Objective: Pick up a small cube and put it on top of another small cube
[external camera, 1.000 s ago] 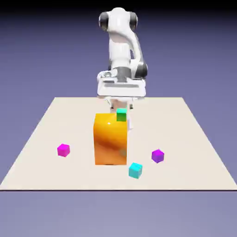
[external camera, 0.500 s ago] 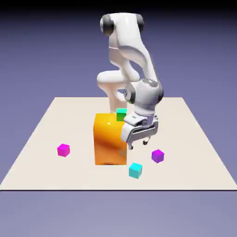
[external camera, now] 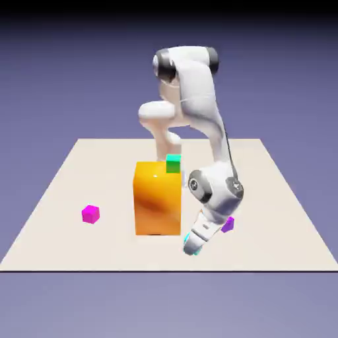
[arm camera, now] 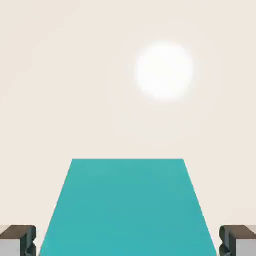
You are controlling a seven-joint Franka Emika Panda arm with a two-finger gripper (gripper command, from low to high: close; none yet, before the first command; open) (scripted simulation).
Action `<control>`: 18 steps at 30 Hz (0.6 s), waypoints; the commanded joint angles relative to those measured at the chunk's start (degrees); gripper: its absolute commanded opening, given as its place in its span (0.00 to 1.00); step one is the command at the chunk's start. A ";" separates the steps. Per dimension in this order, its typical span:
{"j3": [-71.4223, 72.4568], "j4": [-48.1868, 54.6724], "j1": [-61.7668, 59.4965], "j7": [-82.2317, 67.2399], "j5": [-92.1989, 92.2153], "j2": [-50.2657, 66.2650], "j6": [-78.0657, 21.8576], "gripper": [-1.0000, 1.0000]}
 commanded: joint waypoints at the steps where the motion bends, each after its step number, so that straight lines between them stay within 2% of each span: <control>1: 0.69 0.31 0.06 -0.74 0.97 -2.08 -2.34 0.00; 4: 4.17 0.54 -1.08 -2.38 4.48 -6.67 -6.78 0.00; 18: 4.63 -4.63 -9.72 12.61 20.78 -35.74 -33.04 0.00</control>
